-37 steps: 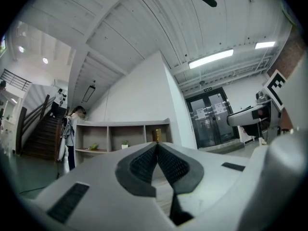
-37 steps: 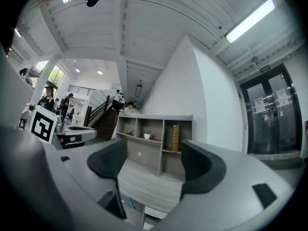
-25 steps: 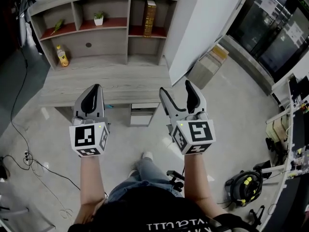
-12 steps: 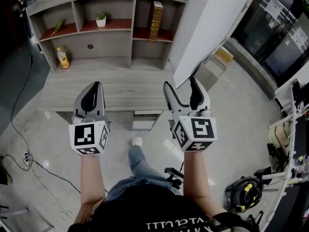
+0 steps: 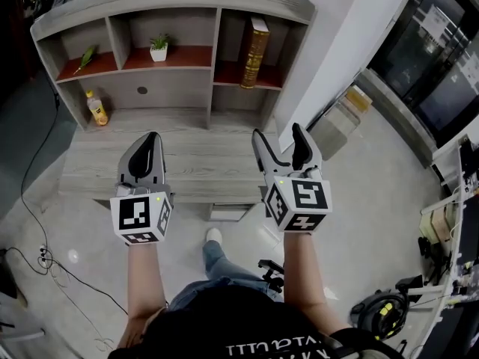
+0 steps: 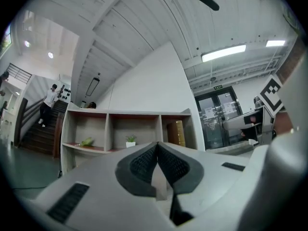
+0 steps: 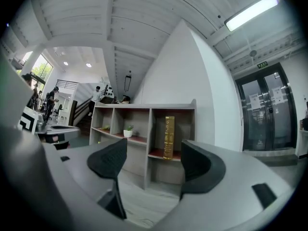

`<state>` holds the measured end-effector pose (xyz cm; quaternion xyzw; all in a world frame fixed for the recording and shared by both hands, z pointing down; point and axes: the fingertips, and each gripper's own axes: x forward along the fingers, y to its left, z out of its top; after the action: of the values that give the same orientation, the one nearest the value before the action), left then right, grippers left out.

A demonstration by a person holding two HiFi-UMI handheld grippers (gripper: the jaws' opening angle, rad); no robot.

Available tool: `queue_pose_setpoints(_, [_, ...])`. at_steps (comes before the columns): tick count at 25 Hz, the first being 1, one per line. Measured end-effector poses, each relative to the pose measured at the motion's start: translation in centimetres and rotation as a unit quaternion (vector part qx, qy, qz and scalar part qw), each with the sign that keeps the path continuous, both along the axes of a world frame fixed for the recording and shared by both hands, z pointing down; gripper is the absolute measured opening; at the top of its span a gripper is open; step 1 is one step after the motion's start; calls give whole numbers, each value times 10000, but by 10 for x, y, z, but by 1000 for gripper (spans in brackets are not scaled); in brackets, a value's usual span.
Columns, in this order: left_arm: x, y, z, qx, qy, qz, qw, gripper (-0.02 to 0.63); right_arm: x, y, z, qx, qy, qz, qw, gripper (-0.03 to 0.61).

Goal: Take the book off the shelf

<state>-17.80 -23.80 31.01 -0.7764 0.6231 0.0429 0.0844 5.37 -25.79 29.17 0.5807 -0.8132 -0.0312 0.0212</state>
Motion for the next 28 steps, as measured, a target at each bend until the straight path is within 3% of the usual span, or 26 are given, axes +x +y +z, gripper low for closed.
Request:
queue_pose_setpoints(15, [-6, -178, -5, -116, -162, -138, 9997, 12, -11, -201, 12, -286, 3, -102, 9995, 354])
queue_pose_setpoints(28, [-13, -266, 8, -336, -176, -300, 9988, 12, -11, -293, 38, -584, 21, -266, 9979, 354])
